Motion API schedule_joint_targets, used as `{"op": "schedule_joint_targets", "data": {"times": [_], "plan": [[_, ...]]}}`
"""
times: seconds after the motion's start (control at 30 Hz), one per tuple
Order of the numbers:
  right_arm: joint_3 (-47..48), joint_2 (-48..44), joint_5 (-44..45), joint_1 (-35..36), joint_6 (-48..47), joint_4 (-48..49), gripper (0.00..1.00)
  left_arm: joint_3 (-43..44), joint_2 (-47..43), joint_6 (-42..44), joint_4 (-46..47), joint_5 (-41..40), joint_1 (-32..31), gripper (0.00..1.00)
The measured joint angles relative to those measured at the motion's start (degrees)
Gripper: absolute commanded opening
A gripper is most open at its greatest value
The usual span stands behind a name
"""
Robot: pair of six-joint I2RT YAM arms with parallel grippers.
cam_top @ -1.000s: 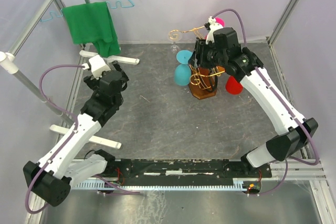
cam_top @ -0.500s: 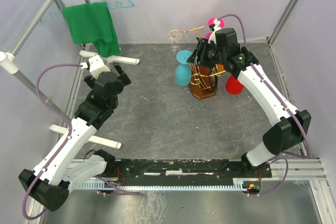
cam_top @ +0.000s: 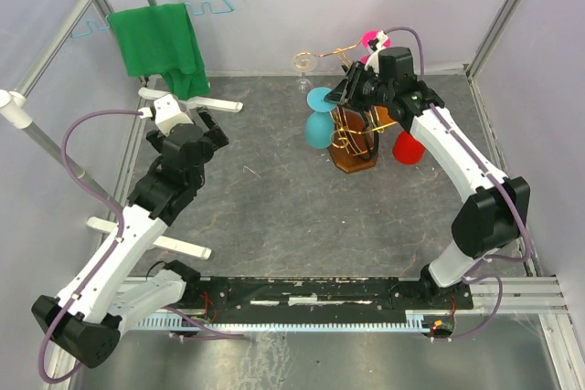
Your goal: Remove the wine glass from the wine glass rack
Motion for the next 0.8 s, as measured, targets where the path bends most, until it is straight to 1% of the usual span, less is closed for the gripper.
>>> {"op": "schedule_joint_targets", "data": {"times": [0.1,0.17,0.3,0.7,0.8], "plan": [[-0.59,0.31,-1.22,-0.11,1.07,1.40,0.20,0.00,0.00,0.02,0.00,-0.02,0.00,0.99],[-0.76,0.28,-1.90,-0.24,1.97,2.75,0.10,0.00,-0.04,0.02,0.00,-0.02,0.00,0.99],[-1.77,0.17,-3.85,-0.66,4.35,5.51,0.02,0.00,-0.04,0.02,0.02,-0.02,0.00,0.99],[-3.45,0.17,-7.28,-1.66,10.32,9.44,0.01,0.00,0.02,0.02,0.11,0.07,0.00,0.99],[-3.54,0.26,-8.13,-1.90,12.24,11.89,0.01,0.00,0.02,0.02,0.11,0.20,0.00,0.99]]}}
